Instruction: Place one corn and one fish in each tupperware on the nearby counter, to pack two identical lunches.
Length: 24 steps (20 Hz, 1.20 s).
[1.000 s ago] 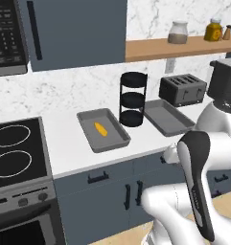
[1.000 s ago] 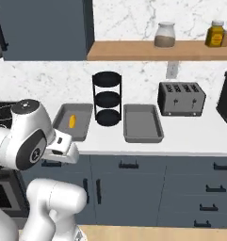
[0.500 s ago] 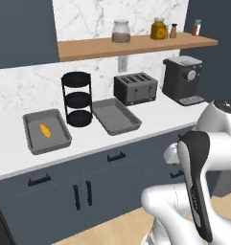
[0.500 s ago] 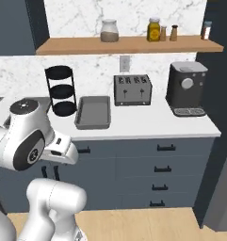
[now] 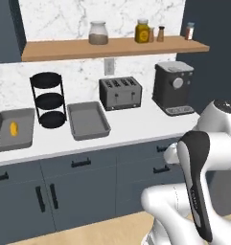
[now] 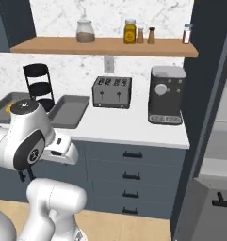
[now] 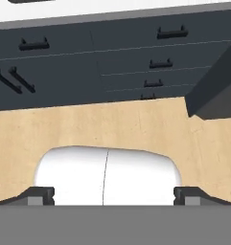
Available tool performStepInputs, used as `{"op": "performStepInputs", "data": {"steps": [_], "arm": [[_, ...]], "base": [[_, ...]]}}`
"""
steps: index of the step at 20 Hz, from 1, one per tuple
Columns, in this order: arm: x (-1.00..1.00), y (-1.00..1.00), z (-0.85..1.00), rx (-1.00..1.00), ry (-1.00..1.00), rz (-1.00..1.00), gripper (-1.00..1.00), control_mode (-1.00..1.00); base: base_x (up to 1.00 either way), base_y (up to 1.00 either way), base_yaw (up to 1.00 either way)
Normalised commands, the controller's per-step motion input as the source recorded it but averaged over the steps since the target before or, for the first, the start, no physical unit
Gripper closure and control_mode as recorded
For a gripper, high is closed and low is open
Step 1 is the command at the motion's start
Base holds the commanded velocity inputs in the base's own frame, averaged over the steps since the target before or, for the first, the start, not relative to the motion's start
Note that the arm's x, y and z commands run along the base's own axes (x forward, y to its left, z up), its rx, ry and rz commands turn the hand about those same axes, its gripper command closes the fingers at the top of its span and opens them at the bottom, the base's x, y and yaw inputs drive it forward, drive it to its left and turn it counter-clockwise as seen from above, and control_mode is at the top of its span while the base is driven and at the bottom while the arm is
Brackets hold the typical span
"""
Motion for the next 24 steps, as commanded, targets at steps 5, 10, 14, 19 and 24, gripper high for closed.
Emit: {"op": "performStepInputs", "data": {"steps": [5,10,14,19,24], "arm": [[0.00,0.00,0.00,0.00,0.00,0.00,-1.00,1.00],[0.00,0.00,0.00,0.00,0.00,0.00,-1.00,1.00],[0.00,0.00,0.00,0.00,0.00,0.00,-1.00,1.00],[0.00,0.00,0.00,0.00,0.00,0.00,-1.00,1.00],[0.00,0.00,0.00,0.00,0.00,0.00,-1.00,1.00]], "base": [[-0.04,-1.00,0.34],[-0.38,-1.00,0.10],[-0.04,-1.00,-0.02],[0.23,-0.99,-0.03],[0.32,-0.67,-0.16]]}}
